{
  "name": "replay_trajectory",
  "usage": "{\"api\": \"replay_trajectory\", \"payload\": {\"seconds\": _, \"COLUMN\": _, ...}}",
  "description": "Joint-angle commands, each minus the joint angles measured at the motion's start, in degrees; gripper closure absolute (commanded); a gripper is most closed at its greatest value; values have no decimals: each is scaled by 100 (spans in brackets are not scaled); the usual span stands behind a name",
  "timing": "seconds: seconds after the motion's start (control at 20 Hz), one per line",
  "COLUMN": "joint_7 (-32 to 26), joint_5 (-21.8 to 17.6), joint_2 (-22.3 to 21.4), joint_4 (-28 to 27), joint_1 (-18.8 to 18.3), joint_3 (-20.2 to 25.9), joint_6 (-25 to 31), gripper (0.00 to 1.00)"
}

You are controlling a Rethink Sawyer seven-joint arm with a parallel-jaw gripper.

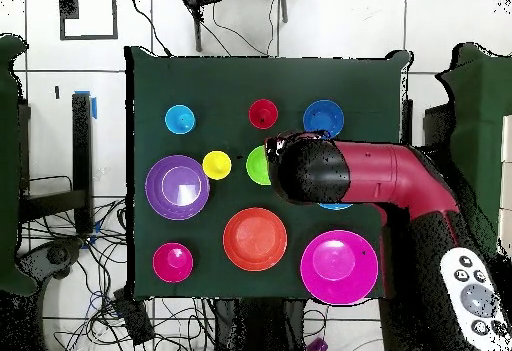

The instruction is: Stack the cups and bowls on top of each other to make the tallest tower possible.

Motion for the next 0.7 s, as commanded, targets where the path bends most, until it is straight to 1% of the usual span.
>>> {"api": "replay_trajectory", "payload": {"seconds": 0.05, "joint_7": -1138, "joint_5": -451, "joint_2": 270, "joint_4": -257, "joint_1": -18, "joint_3": 334, "joint_6": 704, "gripper": 0}}
{"api": "replay_trajectory", "payload": {"seconds": 0.35, "joint_7": -1159, "joint_5": -529, "joint_2": 481, "joint_4": -616, "joint_1": 29, "joint_3": 357, "joint_6": 966, "gripper": 0}}
{"api": "replay_trajectory", "payload": {"seconds": 0.7, "joint_7": -1249, "joint_5": -629, "joint_2": 777, "joint_4": -928, "joint_1": -15, "joint_3": 437, "joint_6": 974, "gripper": 0}}
